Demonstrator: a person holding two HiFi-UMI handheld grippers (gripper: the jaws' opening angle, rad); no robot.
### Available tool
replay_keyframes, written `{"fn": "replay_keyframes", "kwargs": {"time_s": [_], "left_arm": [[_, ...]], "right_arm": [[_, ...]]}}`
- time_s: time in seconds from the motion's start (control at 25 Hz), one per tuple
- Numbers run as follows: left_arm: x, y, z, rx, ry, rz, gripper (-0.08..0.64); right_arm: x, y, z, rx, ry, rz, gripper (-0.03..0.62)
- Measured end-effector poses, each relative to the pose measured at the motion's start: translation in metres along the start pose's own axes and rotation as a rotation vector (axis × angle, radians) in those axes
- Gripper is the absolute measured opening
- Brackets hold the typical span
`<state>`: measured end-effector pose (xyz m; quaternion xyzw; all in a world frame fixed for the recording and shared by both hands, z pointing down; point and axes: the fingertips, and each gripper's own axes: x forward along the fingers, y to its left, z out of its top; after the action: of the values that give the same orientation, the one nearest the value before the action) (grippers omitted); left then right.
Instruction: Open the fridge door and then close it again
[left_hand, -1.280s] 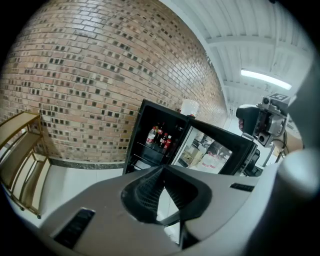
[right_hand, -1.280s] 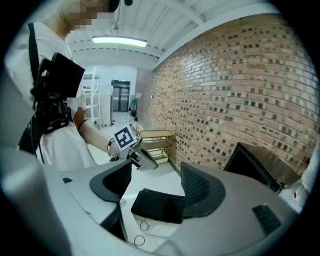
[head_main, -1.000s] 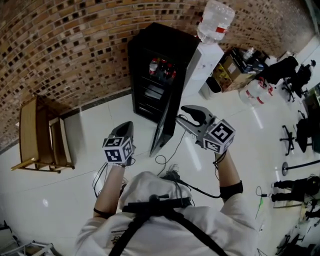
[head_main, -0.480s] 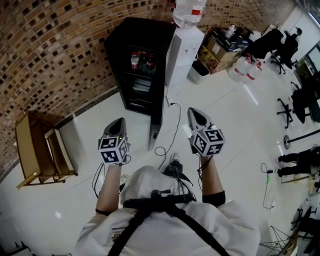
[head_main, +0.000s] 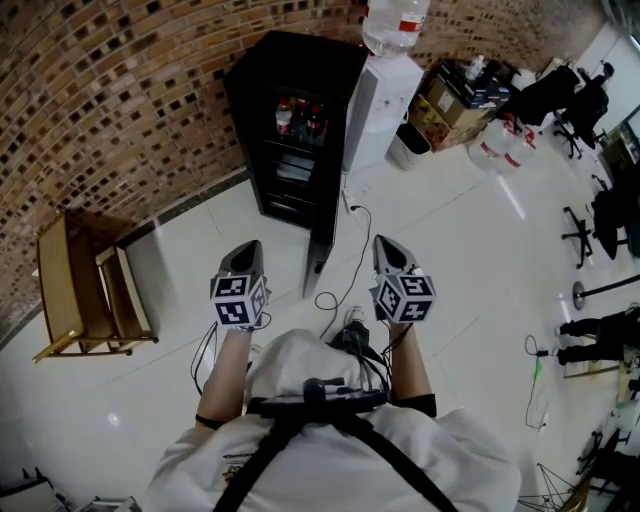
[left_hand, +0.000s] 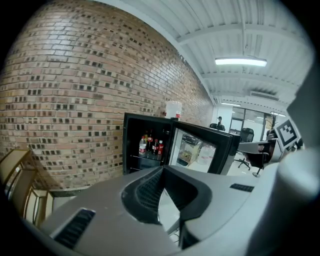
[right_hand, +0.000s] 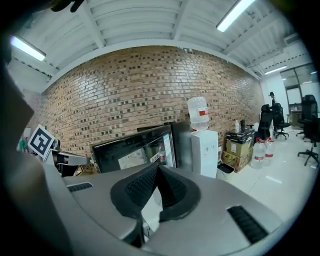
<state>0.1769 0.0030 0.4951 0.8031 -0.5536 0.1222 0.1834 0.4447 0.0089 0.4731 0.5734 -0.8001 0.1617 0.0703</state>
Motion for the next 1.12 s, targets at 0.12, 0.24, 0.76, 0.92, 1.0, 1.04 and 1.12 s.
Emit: {"fn": "replay_keyframes", "kwargs": {"time_s": [0.12, 0.24, 0.76, 0.92, 1.0, 1.04, 1.12], "left_arm": [[0.001, -0.001, -0.002, -0.007, 0.007, -0.006, 0.0], [0.0, 0.0, -0.002, -0.023, 0.005, -0.006, 0.0], [-0.001, 0.01, -0.004, -0.053, 0.003, -0.003, 0.0], [-0.001, 0.012, -0.006, -0.063, 0.002, 0.003, 0.0], [-0.001, 0.013, -0.005, -0.076, -0.003, 0.005, 0.0], [-0.001, 0.013, -0.005, -0.079, -0.004, 0.006, 0.0], [-0.001, 0.013, -0.005, -0.074, -0.001, 0.007, 0.0]], "right_arm": [[0.003, 0.001, 0.002, -0.001, 0.001, 0.014, 0.002], [0.003, 0.002, 0.005, -0.001, 0.0, 0.025, 0.002], [0.01, 0.01, 0.007, -0.014, -0.002, 0.052, 0.001], [0.011, 0.009, 0.005, -0.015, 0.004, 0.053, 0.001], [0.011, 0.009, 0.005, -0.015, 0.005, 0.053, 0.001], [0.012, 0.008, 0.005, -0.014, 0.005, 0.054, 0.001], [0.012, 0.007, 0.004, -0.012, 0.008, 0.051, 0.001]]}}
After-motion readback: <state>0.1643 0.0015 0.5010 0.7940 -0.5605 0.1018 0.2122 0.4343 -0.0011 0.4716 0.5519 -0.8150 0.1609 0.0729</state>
